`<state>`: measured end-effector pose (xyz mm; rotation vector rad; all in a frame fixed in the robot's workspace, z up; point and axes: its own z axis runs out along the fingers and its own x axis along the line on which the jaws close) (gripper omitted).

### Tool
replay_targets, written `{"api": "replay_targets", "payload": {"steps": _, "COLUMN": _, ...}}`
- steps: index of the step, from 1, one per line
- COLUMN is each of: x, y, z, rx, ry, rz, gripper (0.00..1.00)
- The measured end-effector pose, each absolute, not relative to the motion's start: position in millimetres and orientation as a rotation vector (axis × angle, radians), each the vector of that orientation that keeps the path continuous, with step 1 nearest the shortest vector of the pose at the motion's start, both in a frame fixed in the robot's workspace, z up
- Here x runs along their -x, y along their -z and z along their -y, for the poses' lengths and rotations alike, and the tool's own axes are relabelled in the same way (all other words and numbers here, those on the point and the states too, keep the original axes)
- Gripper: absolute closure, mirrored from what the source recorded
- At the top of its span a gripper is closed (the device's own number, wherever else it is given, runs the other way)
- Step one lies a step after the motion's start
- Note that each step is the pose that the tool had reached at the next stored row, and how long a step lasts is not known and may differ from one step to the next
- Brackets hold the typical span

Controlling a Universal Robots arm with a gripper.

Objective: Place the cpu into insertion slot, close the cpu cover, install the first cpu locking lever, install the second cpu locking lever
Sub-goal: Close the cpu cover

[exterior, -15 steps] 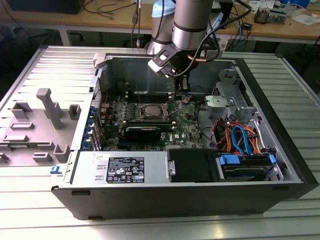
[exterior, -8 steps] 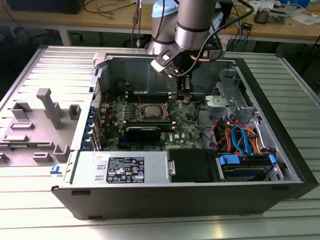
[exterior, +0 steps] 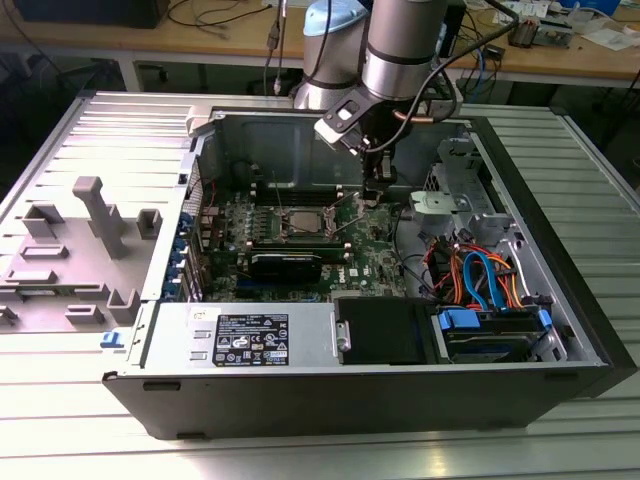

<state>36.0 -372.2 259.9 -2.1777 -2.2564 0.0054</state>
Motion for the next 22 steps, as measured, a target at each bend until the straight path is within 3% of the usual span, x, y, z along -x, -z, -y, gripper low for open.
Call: {"api": "replay_targets", "payload": {"steps": 22, "x": -46.9, "y": -249.1, "z": 371.5, "rx": 2.163, "ry": -0.015, "rz": 2.262, "gripper": 0.89}}
